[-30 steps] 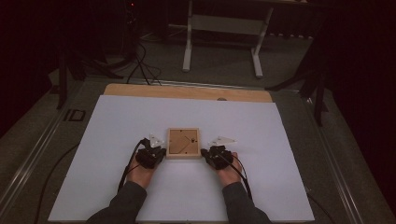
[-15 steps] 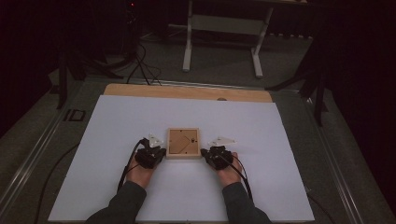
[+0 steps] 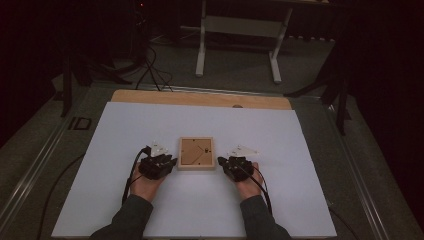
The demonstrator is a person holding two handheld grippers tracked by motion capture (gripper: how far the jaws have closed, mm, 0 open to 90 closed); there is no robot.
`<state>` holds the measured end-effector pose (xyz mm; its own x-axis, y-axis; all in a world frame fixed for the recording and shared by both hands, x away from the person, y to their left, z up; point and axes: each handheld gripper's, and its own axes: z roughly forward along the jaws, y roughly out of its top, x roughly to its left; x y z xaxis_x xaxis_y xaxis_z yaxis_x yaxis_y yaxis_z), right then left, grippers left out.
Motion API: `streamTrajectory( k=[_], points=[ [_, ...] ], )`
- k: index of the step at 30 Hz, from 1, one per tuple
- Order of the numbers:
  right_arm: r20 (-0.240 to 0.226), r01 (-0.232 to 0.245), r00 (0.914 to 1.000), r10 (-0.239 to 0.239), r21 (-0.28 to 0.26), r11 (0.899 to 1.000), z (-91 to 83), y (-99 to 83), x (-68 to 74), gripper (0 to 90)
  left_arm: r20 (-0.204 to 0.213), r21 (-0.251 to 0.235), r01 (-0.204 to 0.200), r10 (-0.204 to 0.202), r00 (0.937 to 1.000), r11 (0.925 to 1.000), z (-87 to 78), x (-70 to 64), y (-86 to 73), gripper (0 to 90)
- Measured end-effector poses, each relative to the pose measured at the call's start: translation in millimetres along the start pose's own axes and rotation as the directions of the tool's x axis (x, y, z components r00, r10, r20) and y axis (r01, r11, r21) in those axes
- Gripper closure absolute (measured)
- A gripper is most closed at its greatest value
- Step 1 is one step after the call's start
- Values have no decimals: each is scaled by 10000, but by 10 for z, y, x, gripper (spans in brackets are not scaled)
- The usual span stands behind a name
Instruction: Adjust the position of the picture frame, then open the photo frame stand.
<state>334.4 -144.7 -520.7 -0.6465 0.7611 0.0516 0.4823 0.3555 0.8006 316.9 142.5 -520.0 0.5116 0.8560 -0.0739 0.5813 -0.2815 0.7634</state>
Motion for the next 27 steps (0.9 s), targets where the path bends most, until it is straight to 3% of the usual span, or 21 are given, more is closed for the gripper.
streamTrajectory(
  k=[3,9,27],
  points=[
    [0,-7,10000,7,-142,9999,-29,7,-7,888,151,-166,89,-86,9998,9998,-33,4,5,631],
    [-78,154,9998,-157,-295,9994,-48,20,24,884,331,-406,110,-96,9994,9991,-83,13,15,594],
    [-575,678,9959,-703,-432,9968,-26,35,156,897,842,-738,-384,446,9954,9965,-201,-71,143,558]
  ],
)
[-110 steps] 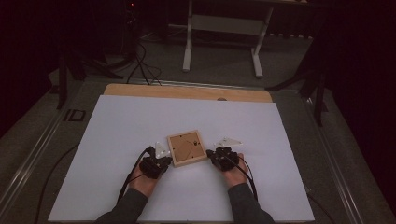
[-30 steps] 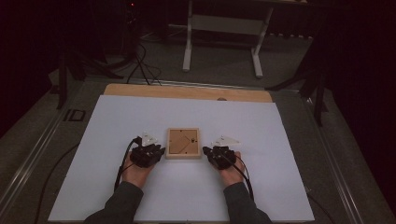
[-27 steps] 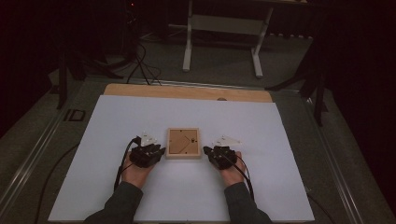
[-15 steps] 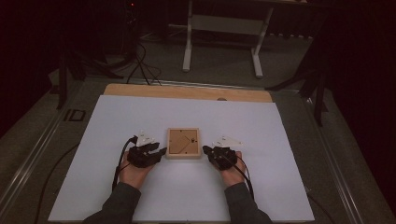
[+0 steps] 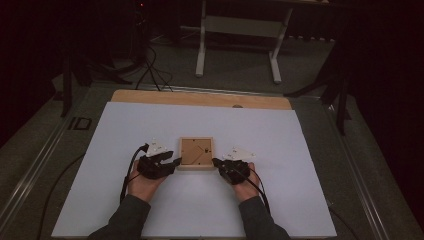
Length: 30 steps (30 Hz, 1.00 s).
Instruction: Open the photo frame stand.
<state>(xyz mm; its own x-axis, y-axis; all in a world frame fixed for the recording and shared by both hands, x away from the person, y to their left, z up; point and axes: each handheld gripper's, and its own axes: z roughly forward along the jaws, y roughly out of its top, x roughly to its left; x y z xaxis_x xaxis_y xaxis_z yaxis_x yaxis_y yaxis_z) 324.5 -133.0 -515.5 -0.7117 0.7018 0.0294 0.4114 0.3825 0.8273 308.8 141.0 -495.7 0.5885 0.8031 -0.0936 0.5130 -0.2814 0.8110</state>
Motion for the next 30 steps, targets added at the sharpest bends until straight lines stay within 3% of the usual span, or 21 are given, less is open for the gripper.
streamTrajectory(
  k=[5,20,30],
  points=[
    [-52,106,9999,-105,54,9999,17,-3,20,898,276,68,-266,264,9993,9996,11,-39,57,542],
    [-30,125,9999,-125,279,9995,57,-31,29,898,274,865,-903,882,9957,9922,172,-146,201,544],
    [-104,10,9999,-8,226,9997,58,-39,17,898,-78,1621,-1041,1067,9943,9813,306,-201,288,523]
  ],
)
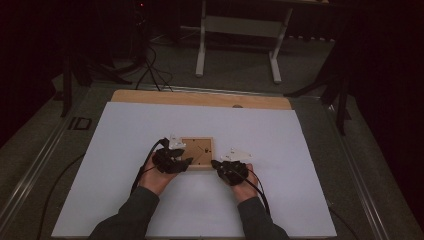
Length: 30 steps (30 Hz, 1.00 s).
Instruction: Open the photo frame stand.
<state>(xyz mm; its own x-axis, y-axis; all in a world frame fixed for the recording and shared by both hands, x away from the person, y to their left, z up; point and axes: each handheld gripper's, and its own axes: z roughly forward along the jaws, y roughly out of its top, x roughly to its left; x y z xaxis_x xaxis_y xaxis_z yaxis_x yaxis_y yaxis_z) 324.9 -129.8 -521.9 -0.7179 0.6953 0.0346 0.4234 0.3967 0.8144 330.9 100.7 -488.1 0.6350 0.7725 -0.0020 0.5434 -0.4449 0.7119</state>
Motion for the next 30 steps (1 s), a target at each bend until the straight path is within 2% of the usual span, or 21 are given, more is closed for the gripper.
streamTrajectory(
  k=[3,10,16,22,27,30],
  points=[
    [-12,-25,10000,25,-8,10000,-1,-3,-3,898,122,99,147,-148,9998,9998,44,17,19,504],
    [-9,-34,10000,34,-52,10000,-1,-10,-4,898,33,438,131,-132,9999,9990,156,13,44,463],
    [-18,-63,10000,63,-71,10000,-1,-12,-5,898,-74,567,182,-178,9998,9982,217,22,35,461],
    [-22,-62,10000,62,-81,9999,-1,-13,-6,897,-4,682,148,-148,9999,9976,236,29,32,461],
    [-24,-69,10000,69,-87,9999,-2,-15,-5,897,10,810,216,-217,9998,9965,260,18,33,498],
    [-25,-80,10000,79,-101,9999,-2,-16,-5,897,-33,895,123,-121,9999,9959,255,16,46,507]
  ],
)
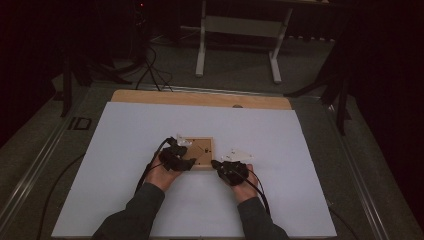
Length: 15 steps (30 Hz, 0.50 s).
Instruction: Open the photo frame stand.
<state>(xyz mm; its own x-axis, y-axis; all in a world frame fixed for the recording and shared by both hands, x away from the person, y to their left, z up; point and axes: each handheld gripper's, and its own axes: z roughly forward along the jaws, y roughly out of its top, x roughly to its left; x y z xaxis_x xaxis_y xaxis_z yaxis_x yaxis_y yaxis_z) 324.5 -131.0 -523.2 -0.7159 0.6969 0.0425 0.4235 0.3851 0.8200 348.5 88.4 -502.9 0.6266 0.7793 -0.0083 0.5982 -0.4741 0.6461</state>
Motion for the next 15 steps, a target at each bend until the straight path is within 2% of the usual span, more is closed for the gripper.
streamTrajectory(
  k=[8,14,15],
  points=[
    [-14,-16,10000,16,-3,10000,-1,-1,-2,897,-115,-224,98,-101,9999,9997,-72,-21,68,508],
    [-18,-12,10000,12,-14,10000,0,-2,-3,897,4,-157,259,-259,9997,9995,-68,-2,76,502],
    [-26,-26,10000,26,-9,10000,-1,-3,-3,896,68,-195,388,-386,9992,9991,-74,2,74,502]
  ],
)
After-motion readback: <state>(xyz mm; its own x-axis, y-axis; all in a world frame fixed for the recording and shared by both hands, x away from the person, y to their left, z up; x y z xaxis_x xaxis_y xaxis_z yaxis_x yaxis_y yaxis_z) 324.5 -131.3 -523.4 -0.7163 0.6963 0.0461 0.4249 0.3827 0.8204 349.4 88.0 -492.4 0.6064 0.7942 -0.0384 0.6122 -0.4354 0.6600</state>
